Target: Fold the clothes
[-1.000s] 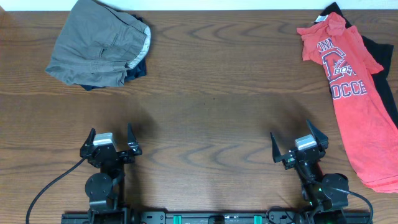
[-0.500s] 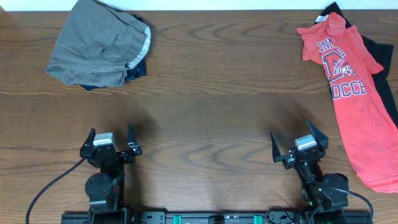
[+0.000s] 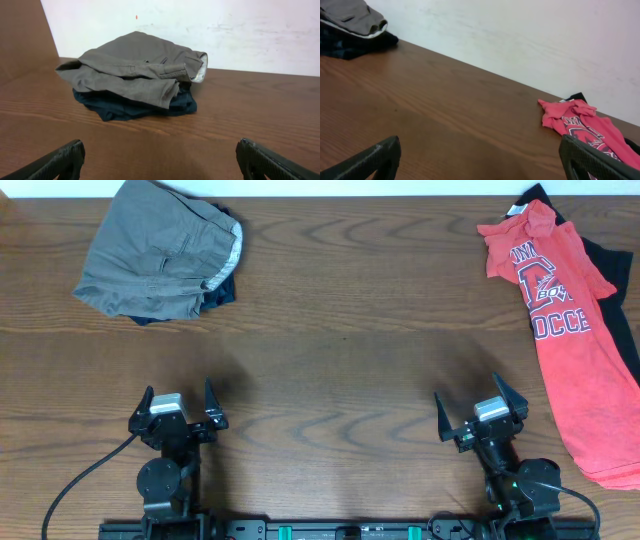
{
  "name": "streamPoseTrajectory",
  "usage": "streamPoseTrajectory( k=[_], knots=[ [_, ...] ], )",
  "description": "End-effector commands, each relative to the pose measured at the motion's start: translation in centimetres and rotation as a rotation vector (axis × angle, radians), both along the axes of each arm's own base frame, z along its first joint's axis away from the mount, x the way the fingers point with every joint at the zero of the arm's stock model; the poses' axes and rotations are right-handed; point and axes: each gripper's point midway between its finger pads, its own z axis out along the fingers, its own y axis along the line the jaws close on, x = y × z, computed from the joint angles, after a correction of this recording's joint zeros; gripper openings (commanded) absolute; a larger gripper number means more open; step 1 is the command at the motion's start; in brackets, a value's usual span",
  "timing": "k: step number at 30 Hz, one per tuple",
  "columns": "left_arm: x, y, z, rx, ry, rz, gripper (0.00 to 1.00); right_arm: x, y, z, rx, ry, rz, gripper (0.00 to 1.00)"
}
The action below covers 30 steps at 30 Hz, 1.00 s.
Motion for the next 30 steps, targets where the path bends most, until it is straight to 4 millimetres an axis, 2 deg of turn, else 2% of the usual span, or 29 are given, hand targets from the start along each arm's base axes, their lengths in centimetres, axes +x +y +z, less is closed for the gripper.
streamPoseTrajectory(
  k=[1, 21, 26, 30],
  knots=[
    [-0.1, 0.0, -1.7, -0.018, 0.054, 0.006, 0.98, 0.1, -0.2, -0.2, 0.008, 0.006, -0.012, 0.99],
    [-0.1, 0.1, -1.7, -0.017, 0.054, 0.01, 0.98, 0.2, -0.5, 0.1, 0.0, -0.006, -0.029, 0.99],
    [0.0, -0.1, -1.1, -0.019, 0.028, -0.002, 0.98, 0.3, -1.1, 1.2, 0.0, -0.053, -0.063, 0.99],
    [0.1, -1.3, 0.6, -0.045, -0.026, -0.072, 0.98, 0.0, -0.3, 3.5, 0.025, -0.143, -0.013, 0.99]
  ],
)
